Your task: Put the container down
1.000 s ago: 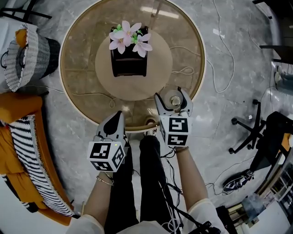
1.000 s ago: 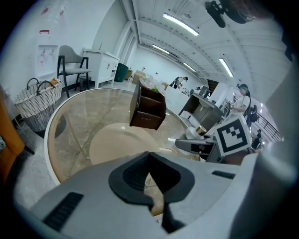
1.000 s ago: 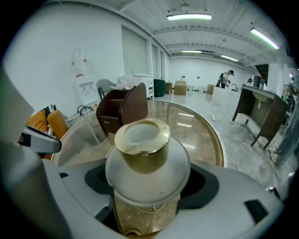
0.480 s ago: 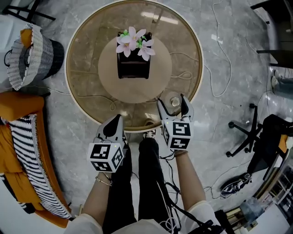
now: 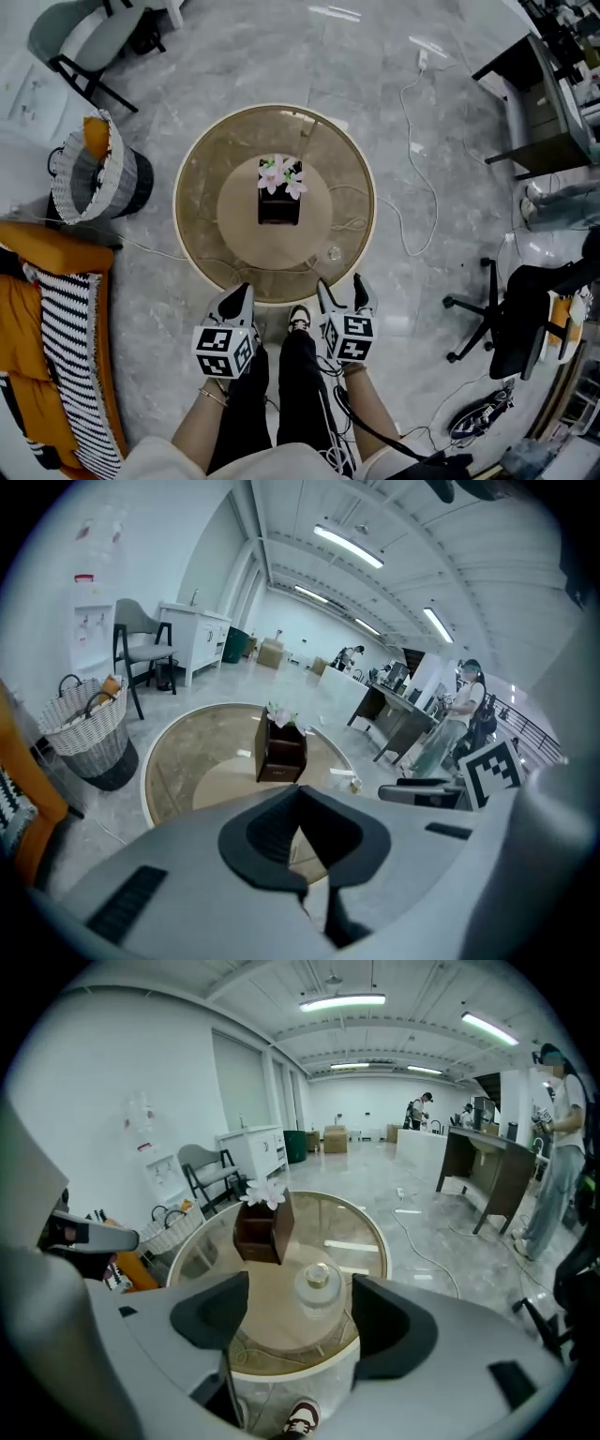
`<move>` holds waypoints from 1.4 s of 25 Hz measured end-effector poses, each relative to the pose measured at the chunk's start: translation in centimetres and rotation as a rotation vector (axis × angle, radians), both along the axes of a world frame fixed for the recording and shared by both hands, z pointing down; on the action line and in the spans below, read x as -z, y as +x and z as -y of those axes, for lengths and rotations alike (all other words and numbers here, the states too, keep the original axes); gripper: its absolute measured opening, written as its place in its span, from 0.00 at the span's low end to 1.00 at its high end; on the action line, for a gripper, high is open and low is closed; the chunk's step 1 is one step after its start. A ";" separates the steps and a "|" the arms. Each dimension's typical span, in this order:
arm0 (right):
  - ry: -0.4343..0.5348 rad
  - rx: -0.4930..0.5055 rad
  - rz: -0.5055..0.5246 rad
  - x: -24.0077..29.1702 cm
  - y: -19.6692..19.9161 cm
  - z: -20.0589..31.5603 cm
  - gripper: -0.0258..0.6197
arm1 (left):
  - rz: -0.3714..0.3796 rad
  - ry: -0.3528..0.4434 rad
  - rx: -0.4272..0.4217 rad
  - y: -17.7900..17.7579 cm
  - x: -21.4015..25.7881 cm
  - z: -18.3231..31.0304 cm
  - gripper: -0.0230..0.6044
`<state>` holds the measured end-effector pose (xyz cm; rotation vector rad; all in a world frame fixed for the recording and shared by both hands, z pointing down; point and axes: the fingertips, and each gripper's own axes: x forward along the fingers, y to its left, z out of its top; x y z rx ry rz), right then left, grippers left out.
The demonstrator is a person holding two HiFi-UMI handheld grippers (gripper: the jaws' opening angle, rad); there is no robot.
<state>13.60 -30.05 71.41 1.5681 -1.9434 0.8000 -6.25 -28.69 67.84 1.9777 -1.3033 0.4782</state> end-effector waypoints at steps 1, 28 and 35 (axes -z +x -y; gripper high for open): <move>0.019 -0.001 0.004 1.8 -0.2 0.0 0.59 | -0.008 0.019 -0.005 0.1 1.6 0.2 0.05; 0.465 -0.026 -0.077 35.4 -1.0 -4.0 0.08 | -0.042 0.418 0.009 -1.4 31.2 -1.9 0.05; 0.472 -0.014 -0.072 36.8 2.1 -4.6 0.08 | -0.032 0.460 0.049 0.7 33.1 -2.4 0.05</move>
